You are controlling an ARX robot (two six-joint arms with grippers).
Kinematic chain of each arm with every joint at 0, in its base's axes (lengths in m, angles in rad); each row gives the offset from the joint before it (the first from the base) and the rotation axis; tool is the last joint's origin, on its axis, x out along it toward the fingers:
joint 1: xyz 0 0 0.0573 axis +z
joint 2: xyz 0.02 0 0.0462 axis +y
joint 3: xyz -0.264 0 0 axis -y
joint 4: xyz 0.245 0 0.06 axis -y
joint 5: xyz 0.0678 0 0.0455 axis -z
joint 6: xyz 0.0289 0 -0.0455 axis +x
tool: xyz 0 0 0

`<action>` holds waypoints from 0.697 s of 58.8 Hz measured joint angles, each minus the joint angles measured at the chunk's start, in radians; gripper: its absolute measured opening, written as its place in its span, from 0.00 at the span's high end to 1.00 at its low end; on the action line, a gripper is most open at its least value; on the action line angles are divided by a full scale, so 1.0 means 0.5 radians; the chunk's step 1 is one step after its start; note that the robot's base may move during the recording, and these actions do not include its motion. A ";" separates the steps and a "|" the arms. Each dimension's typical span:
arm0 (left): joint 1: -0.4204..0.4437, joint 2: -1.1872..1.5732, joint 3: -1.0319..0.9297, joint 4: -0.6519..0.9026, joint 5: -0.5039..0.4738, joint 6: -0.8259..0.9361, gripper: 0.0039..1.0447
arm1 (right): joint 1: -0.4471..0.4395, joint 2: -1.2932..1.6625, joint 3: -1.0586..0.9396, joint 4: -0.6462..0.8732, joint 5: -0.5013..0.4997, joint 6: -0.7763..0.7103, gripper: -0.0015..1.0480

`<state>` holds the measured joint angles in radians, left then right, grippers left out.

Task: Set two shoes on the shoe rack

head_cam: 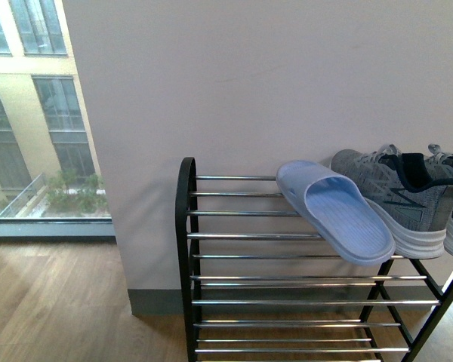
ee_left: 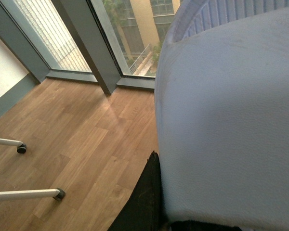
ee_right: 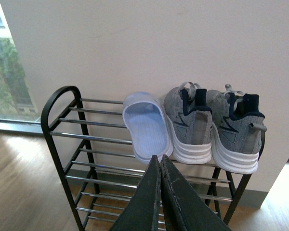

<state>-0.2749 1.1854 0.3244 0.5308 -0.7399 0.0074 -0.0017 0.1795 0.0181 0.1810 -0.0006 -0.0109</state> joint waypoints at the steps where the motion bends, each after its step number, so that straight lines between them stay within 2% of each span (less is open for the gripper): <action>1: 0.000 0.000 0.000 0.000 0.000 0.000 0.98 | 0.000 -0.009 0.000 -0.009 0.000 0.000 0.98; 6: 0.000 0.000 0.000 0.001 -0.001 0.000 0.98 | 0.000 -0.304 0.000 -0.340 0.000 0.000 0.98; 30: 0.000 0.000 0.000 0.000 0.000 0.000 0.98 | 0.000 -0.346 0.000 -0.356 0.002 0.000 0.98; 35: 0.000 0.000 0.000 0.000 0.000 0.000 0.98 | 0.000 -0.346 0.000 -0.356 0.001 0.000 0.88; 41: 0.000 0.000 0.000 0.000 -0.001 0.000 0.98 | 0.000 -0.346 0.000 -0.356 0.001 0.000 0.66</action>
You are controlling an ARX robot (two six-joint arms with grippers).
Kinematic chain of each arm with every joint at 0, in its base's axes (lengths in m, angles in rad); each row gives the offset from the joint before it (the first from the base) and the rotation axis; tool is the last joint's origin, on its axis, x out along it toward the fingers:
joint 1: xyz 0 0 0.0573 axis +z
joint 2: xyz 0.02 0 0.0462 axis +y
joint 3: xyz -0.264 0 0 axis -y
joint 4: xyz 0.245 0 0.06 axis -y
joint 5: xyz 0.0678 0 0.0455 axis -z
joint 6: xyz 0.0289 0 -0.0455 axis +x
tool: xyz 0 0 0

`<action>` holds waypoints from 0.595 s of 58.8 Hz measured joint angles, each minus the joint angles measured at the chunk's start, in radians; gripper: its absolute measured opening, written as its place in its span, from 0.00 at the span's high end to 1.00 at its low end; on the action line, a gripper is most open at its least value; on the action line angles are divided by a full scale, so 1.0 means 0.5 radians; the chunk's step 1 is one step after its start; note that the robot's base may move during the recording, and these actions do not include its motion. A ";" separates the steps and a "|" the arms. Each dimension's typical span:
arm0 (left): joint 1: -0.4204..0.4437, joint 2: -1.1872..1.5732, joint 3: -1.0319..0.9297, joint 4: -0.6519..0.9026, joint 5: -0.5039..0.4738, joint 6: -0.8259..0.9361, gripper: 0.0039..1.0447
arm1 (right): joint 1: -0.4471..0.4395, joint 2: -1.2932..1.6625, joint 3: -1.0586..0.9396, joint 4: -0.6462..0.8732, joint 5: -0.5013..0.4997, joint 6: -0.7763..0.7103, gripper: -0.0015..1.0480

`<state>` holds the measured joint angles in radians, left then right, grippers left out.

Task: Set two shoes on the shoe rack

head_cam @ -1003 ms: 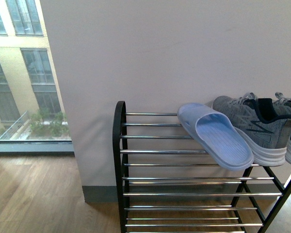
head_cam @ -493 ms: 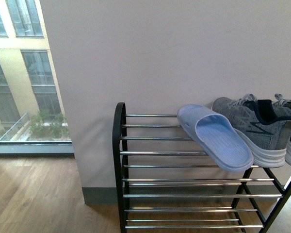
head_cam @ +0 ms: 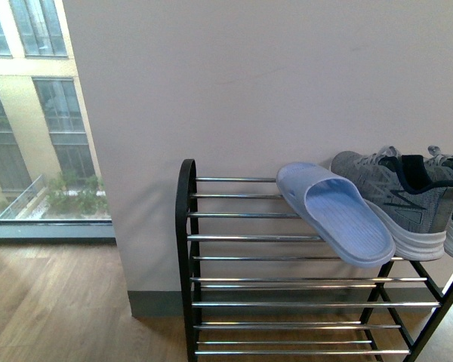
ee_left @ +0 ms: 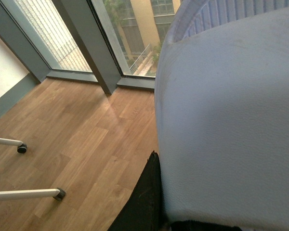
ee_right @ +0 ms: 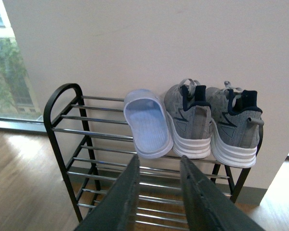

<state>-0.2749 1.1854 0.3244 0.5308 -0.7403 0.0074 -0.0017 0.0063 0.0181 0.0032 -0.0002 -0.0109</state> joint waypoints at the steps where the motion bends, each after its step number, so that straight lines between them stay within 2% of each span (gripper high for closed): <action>1: 0.000 0.000 0.000 0.001 0.001 0.000 0.98 | 0.000 0.000 0.000 0.000 0.000 0.000 0.63; 15: 0.001 0.002 -0.001 0.003 0.005 -0.001 0.98 | 0.000 0.000 0.000 0.000 -0.002 0.000 0.28; 20: -0.048 0.056 0.010 0.240 0.209 -0.134 0.98 | 0.000 -0.002 0.000 0.000 0.006 0.001 0.15; 23: -0.117 0.102 0.127 0.217 0.313 -0.220 0.98 | 0.000 -0.002 0.000 0.000 0.006 0.002 0.09; 28: -0.238 0.239 0.452 0.042 0.525 -0.336 0.98 | 0.000 -0.002 0.000 0.000 -0.002 0.002 0.09; 33: -0.350 0.541 1.002 -0.240 0.771 -0.439 0.98 | 0.000 -0.002 0.000 0.000 0.001 0.002 0.09; 35: -0.385 0.664 1.200 -0.353 0.810 -0.463 0.98 | 0.000 -0.002 0.000 0.000 0.000 0.002 0.09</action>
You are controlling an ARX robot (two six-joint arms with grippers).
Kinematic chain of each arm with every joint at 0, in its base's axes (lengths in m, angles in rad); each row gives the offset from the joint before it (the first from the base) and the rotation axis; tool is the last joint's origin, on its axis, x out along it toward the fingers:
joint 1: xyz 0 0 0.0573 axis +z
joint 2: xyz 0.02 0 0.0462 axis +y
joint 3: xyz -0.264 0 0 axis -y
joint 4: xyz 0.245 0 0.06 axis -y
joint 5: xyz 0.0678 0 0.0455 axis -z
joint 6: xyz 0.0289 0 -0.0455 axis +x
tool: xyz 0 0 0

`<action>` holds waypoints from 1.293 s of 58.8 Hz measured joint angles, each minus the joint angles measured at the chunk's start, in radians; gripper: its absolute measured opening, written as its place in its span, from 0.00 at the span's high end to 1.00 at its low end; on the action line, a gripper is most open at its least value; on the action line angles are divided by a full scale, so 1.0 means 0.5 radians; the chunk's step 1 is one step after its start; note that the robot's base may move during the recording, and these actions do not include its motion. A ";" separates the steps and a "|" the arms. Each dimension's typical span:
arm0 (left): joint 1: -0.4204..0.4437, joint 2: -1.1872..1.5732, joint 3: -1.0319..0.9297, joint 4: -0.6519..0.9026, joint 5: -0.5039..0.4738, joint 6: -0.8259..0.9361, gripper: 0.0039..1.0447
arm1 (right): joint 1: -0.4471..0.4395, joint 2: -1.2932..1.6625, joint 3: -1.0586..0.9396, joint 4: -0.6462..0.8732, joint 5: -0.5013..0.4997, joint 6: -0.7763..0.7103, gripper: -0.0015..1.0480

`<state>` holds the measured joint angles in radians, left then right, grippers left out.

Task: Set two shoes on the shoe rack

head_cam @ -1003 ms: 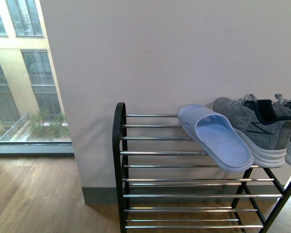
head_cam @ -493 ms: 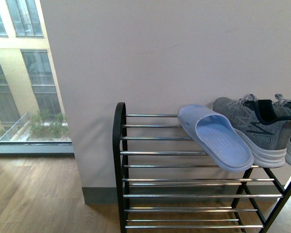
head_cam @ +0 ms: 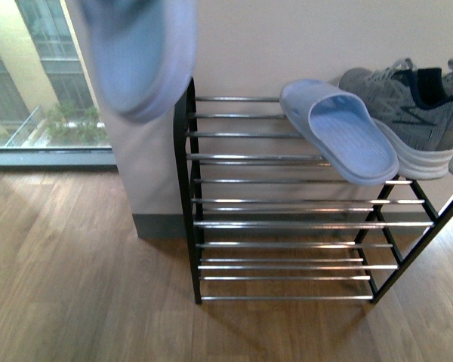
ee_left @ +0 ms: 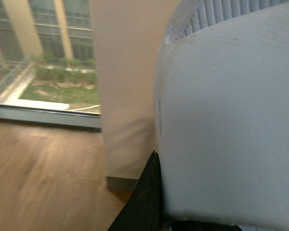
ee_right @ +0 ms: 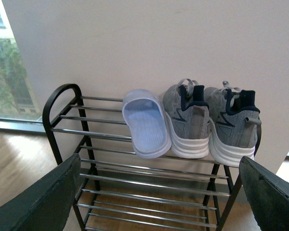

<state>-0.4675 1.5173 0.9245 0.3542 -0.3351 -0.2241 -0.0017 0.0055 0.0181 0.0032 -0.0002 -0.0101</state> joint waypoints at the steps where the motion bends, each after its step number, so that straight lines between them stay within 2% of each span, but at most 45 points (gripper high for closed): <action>1: -0.010 0.031 0.046 -0.024 0.001 -0.005 0.98 | 0.000 0.000 0.000 0.000 0.000 0.001 0.09; 14: -0.071 0.626 0.786 -0.513 0.068 -0.095 0.98 | 0.000 0.000 0.000 0.000 0.000 0.000 0.09; 23: -0.057 1.038 1.253 -0.890 0.007 -0.120 0.98 | 0.000 0.000 0.000 0.000 0.000 0.000 0.09; 42: -0.040 1.664 2.016 -1.396 -0.069 -0.056 0.98 | 0.000 0.000 0.000 0.000 0.000 0.000 0.09; 62: -0.067 2.075 2.497 -1.588 -0.031 0.034 0.98 | 0.000 0.000 0.000 0.000 0.000 0.001 0.09; 65: -0.072 2.094 2.525 -1.588 -0.008 0.035 0.93 | 0.000 0.000 0.000 0.000 0.001 0.001 0.09; 76: -0.079 2.042 2.483 -1.575 0.111 -0.005 0.63 | 0.000 0.000 0.000 0.000 0.000 0.001 0.09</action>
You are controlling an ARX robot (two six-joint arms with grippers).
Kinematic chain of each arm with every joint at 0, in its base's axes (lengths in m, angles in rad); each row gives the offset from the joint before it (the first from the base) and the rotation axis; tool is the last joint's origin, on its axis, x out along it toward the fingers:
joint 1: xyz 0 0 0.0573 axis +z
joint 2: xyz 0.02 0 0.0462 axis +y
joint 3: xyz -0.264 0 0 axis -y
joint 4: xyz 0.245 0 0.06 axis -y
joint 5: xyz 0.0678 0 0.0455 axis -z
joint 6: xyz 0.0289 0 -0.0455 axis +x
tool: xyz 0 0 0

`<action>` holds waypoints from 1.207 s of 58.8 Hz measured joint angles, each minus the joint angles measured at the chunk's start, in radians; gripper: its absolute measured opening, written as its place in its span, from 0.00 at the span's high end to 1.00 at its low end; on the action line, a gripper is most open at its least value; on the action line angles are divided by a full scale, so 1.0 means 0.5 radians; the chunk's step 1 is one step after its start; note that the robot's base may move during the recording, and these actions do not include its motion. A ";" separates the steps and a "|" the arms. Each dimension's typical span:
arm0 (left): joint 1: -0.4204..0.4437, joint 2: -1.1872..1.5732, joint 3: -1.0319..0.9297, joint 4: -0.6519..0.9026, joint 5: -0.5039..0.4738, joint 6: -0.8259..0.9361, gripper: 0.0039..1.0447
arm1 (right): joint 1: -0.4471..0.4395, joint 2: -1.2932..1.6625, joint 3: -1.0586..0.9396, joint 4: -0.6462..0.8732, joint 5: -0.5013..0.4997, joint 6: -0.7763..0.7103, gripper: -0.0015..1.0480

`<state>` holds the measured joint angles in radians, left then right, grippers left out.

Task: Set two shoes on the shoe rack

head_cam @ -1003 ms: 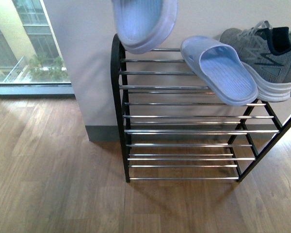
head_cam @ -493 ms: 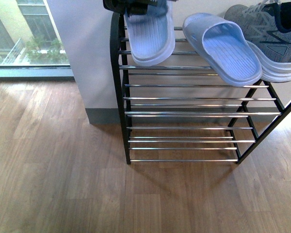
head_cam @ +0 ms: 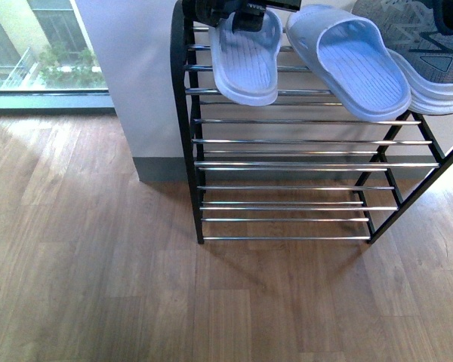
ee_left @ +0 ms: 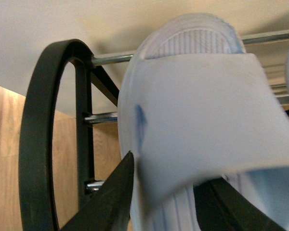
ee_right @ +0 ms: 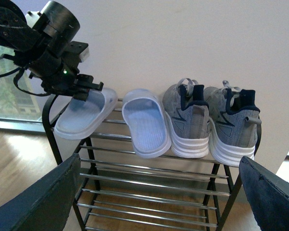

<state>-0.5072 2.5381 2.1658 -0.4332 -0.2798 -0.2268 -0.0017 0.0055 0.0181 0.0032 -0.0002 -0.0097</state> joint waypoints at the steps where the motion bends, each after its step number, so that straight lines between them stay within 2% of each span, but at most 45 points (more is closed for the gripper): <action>1: 0.002 -0.020 -0.021 0.001 0.029 -0.020 0.59 | 0.000 0.000 0.000 0.000 0.000 0.000 0.09; 5: 0.008 -0.150 -0.135 0.054 0.077 -0.079 0.44 | 0.000 0.000 0.000 0.000 0.000 -0.001 0.09; 14: 0.018 -0.477 -0.421 0.320 0.079 -0.072 0.22 | 0.000 0.000 0.000 0.000 0.000 0.000 0.09; 18: 0.014 -0.713 -0.659 0.636 -0.002 0.051 0.10 | 0.000 0.000 0.000 0.000 0.000 -0.001 0.09; 22: 0.011 -0.893 -0.879 0.973 -0.034 0.211 0.08 | 0.000 0.000 0.000 0.000 0.000 -0.001 0.09; 24: 0.008 -0.988 -0.999 1.167 -0.083 0.314 0.09 | 0.000 0.000 0.000 0.000 0.000 -0.001 0.09; 28: 0.008 -1.170 -1.263 1.593 -0.301 0.372 0.19 | 0.000 0.000 0.000 0.000 -0.002 -0.001 0.09; 32: 0.035 -1.323 -1.521 1.884 -0.330 0.397 0.28 | 0.000 0.000 0.000 0.000 0.001 0.000 0.09; 36: 0.096 -1.487 -1.843 2.136 -0.293 0.410 0.38 | 0.000 0.000 0.000 0.000 0.000 -0.001 0.09; 41: 0.244 -1.726 -2.403 2.389 -0.200 0.423 0.57 | 0.000 0.000 0.000 0.000 0.000 0.000 0.09; 49: 0.399 -2.005 -2.956 2.563 -0.060 0.425 0.83 | 0.000 0.000 0.000 0.000 0.000 0.000 0.09; 55: 0.464 -2.187 -3.206 2.640 0.040 0.426 0.99 | 0.000 0.000 0.000 0.000 0.000 0.000 0.09; 71: 0.644 -2.544 -3.658 2.701 0.197 0.433 0.99 | 0.000 0.000 0.000 0.000 0.000 -0.001 0.09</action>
<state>-0.1852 1.2659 0.3370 0.9173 -0.1814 -0.0105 -0.0017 0.0055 0.0181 0.0032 -0.0002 -0.0101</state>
